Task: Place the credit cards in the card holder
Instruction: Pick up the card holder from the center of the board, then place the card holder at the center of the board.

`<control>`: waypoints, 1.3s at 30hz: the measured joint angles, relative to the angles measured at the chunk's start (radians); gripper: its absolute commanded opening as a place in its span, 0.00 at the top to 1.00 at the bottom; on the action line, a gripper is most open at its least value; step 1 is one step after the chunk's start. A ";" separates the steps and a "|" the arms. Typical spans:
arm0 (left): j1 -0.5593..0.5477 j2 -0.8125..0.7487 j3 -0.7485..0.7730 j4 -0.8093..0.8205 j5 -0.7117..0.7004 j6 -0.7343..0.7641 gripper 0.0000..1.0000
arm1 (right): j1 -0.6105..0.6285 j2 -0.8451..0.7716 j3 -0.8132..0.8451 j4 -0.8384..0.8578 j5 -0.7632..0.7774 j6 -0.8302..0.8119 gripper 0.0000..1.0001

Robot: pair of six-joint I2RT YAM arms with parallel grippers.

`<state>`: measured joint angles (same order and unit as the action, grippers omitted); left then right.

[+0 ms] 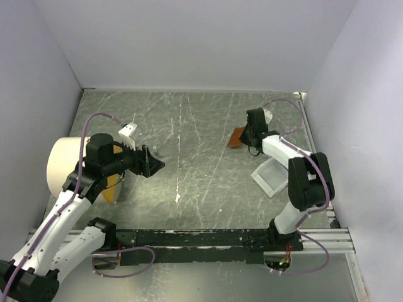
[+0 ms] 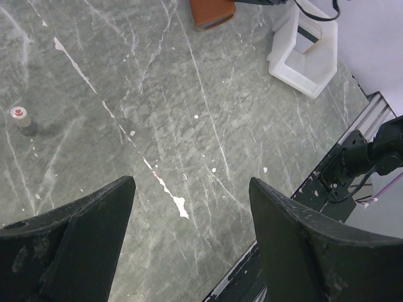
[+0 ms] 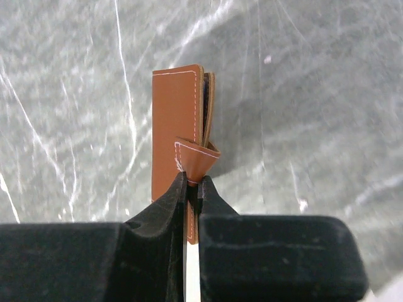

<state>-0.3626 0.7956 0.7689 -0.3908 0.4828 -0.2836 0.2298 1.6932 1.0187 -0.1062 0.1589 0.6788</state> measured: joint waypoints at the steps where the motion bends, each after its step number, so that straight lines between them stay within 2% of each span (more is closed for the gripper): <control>1: 0.000 -0.002 0.000 0.000 0.000 0.000 0.16 | 0.014 -0.025 0.002 -0.037 0.016 -0.018 1.00; 9: 0.000 -0.008 0.000 0.003 0.002 0.000 0.17 | 0.230 -0.164 0.063 -0.441 0.211 -0.077 1.00; 16: 0.000 -0.008 0.000 0.003 0.000 0.004 0.18 | 0.459 -0.161 0.076 -0.760 0.382 0.006 1.00; 20: 0.000 -0.008 0.000 -0.002 -0.015 0.008 0.17 | 0.577 -0.096 0.108 -0.884 0.435 0.074 0.89; 23: 0.000 -0.015 0.000 -0.005 -0.035 0.008 0.16 | 0.635 -0.049 0.147 -0.885 0.423 0.095 0.78; 30: 0.000 -0.071 0.000 -0.005 -0.077 0.008 0.17 | 0.702 0.028 0.221 -0.777 0.335 0.099 0.63; 33: 0.001 -0.069 0.000 -0.005 -0.077 0.008 0.18 | 0.703 0.026 0.221 -0.719 0.301 0.080 0.60; 39: 0.001 -0.033 0.000 -0.005 -0.079 0.007 0.22 | 0.704 -0.016 0.192 -0.645 0.305 0.043 0.62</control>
<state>-0.3614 0.7624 0.7689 -0.3962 0.4034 -0.2768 0.9340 1.6775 1.2110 -0.7513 0.4637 0.7219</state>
